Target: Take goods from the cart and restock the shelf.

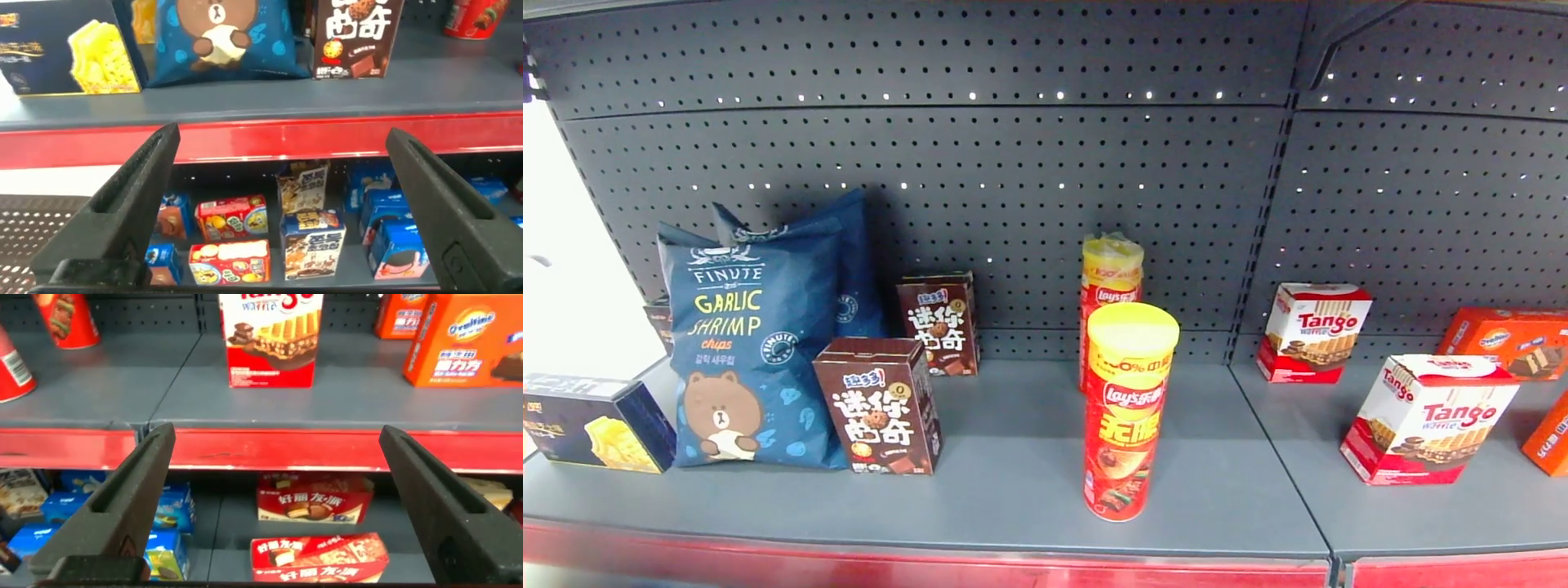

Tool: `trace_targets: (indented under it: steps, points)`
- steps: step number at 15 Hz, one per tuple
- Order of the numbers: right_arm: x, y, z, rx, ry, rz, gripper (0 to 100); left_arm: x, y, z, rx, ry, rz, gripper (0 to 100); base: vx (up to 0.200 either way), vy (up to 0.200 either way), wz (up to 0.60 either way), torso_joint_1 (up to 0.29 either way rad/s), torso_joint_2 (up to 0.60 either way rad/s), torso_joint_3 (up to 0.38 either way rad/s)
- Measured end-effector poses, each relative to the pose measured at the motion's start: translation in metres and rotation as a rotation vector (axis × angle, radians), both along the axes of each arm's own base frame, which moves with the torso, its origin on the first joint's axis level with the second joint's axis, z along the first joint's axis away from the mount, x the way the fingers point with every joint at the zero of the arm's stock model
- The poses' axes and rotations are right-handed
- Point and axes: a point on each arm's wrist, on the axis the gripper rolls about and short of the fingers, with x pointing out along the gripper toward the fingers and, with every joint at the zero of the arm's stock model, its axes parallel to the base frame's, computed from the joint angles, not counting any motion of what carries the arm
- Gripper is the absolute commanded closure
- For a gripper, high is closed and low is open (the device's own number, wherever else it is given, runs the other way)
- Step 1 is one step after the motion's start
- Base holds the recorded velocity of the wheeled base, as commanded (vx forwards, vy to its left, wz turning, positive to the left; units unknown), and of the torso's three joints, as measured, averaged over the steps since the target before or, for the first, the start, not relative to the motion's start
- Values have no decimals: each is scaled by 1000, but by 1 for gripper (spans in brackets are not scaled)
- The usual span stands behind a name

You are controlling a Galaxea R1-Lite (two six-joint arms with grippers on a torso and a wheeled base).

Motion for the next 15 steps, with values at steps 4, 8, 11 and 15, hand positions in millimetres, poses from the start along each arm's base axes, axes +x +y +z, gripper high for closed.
trace_targets:
  steps: [4,8,11,15]
  points:
    - [0,0,0,-1,-1,-1,0,0,0,0,0,0,0,0,0,0,0,0,0,0]
    - [0,0,0,-1,-1,-1,0,0,0,0,1,1,0,0,0,0,0,0,0,0]
    - [0,0,0,-4,-1,-1,0,0,0,0,0,1,0,0,0,0,0,0,0,0]
    - [0,0,0,-3,-1,0,0,0,0,0,1,1,-1,0,0,0,0,37,-106,-63]
